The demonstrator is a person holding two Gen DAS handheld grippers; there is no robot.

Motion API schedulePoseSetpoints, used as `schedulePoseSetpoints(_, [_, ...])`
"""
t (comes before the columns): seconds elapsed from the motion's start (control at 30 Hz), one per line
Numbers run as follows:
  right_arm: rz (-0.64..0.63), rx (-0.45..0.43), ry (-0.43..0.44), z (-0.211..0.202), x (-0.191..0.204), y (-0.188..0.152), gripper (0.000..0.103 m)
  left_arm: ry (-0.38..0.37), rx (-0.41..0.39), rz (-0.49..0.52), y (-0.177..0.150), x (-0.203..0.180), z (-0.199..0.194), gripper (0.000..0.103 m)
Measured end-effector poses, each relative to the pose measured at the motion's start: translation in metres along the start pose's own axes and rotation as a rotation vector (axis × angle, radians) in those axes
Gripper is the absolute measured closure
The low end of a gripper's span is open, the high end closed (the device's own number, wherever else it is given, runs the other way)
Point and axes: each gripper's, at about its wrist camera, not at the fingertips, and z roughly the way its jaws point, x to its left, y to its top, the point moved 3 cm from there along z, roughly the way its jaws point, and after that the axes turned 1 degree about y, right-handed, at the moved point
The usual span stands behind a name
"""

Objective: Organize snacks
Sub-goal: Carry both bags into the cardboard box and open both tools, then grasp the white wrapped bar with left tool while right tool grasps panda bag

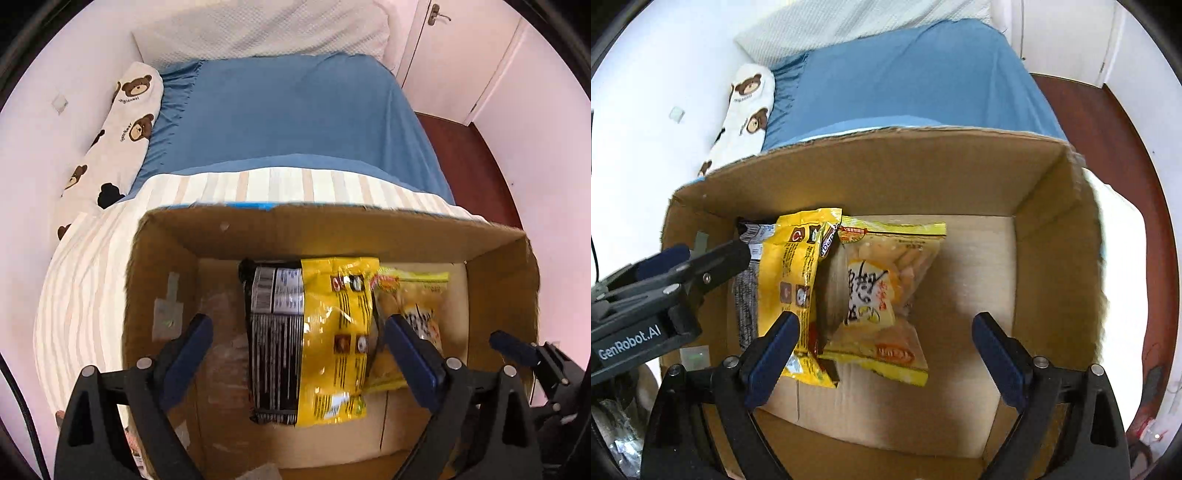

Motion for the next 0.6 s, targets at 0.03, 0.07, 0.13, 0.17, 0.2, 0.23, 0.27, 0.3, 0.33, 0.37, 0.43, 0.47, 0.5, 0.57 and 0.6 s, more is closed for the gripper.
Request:
schedulePoseSetpoints(0.03, [0.004,-0.015,-0.002,-0.008,-0.002,-0.005,0.007,0.004,-0.008,0.0,-0.005,0.0,-0.005,0.008])
schedulePoseSetpoints(0.07, [0.003,-0.025,-0.004,-0.013,-0.006,-0.01,0.007,0.006,-0.02,-0.001,-0.01,0.0,-0.012,0.008])
schedulePoseSetpoints(0.13, [-0.005,-0.059,-0.016,-0.025,-0.006,-0.021,0.007,-0.004,-0.043,-0.004,-0.02,-0.002,-0.026,0.008])
schedulePoseSetpoints(0.17, [-0.012,-0.082,-0.031,-0.035,-0.005,-0.031,0.007,-0.012,-0.055,-0.005,-0.025,-0.002,-0.034,0.008])
schedulePoseSetpoints(0.2, [-0.022,-0.098,-0.041,-0.04,-0.003,-0.034,0.007,-0.016,-0.073,-0.008,-0.031,-0.003,-0.042,0.008])
schedulePoseSetpoints(0.23, [-0.034,-0.122,-0.053,-0.049,-0.002,-0.042,0.007,-0.018,-0.086,-0.004,-0.036,-0.004,-0.05,0.008])
schedulePoseSetpoints(0.27, [-0.037,-0.136,-0.059,-0.055,0.0,-0.047,0.007,-0.019,-0.103,0.001,-0.042,-0.006,-0.059,0.008])
schedulePoseSetpoints(0.3, [-0.044,-0.155,-0.062,-0.065,0.002,-0.055,0.007,-0.019,-0.121,0.004,-0.047,-0.006,-0.067,0.008])
schedulePoseSetpoints(0.33, [-0.05,-0.168,-0.062,-0.073,0.003,-0.059,0.007,-0.021,-0.137,0.01,-0.054,-0.008,-0.076,0.008])
schedulePoseSetpoints(0.37, [-0.057,-0.184,-0.064,-0.082,0.005,-0.065,0.007,-0.021,-0.152,0.017,-0.059,-0.009,-0.085,0.008])
schedulePoseSetpoints(0.43, [-0.071,-0.221,-0.069,-0.097,0.011,-0.075,0.007,-0.023,-0.179,0.022,-0.072,-0.011,-0.102,0.008])
schedulePoseSetpoints(0.47, [-0.079,-0.241,-0.075,-0.107,0.014,-0.082,0.007,-0.024,-0.19,0.022,-0.076,-0.011,-0.109,0.008])
schedulePoseSetpoints(0.5, [-0.079,-0.254,-0.073,-0.112,0.016,-0.086,0.007,-0.028,-0.201,0.02,-0.081,-0.01,-0.116,0.008])
schedulePoseSetpoints(0.57, [-0.08,-0.279,-0.067,-0.128,0.02,-0.099,0.007,-0.043,-0.219,0.013,-0.091,-0.009,-0.13,0.008])
schedulePoseSetpoints(0.6, [-0.08,-0.289,-0.067,-0.134,0.021,-0.104,0.007,-0.044,-0.227,0.006,-0.095,-0.008,-0.135,0.008])
